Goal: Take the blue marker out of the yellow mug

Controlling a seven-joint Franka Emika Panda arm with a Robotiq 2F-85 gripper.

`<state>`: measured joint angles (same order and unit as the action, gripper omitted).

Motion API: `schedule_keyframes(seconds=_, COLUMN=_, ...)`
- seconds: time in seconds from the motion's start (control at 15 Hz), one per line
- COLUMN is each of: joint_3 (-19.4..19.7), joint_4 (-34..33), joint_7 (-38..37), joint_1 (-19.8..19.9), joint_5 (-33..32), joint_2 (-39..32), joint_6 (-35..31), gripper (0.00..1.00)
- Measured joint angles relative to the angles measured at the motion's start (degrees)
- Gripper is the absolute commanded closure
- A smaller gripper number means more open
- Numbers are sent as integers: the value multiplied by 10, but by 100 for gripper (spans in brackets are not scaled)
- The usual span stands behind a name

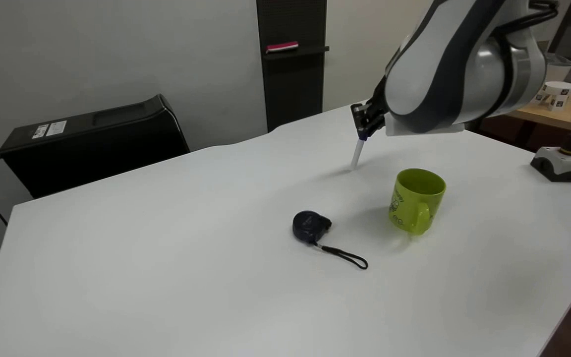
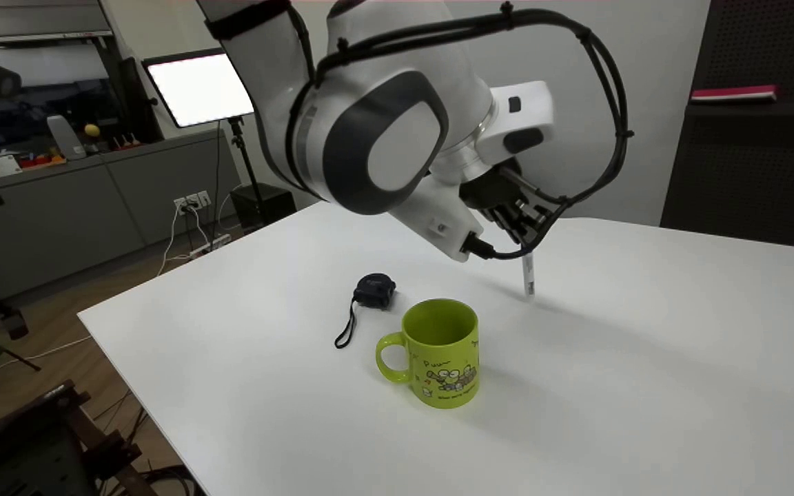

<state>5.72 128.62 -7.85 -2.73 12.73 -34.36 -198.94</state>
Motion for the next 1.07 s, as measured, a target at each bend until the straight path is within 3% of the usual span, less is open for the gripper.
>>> schedule_keyframes(seconds=0.4, joint_3=50, joint_4=-56, joint_7=0, joint_1=-71, joint_5=38, joint_2=-1, joint_6=12, gripper=95)
schedule_keyframes(seconds=0.8, joint_3=-22, joint_4=-26, joint_7=-1, joint_1=-19, joint_5=37, joint_2=-22, joint_6=9, gripper=95)
schedule_keyframes(seconds=1.07, joint_3=-44, joint_4=-27, joint_7=-1, joint_1=11, joint_5=33, joint_2=-19, joint_6=14, gripper=95)
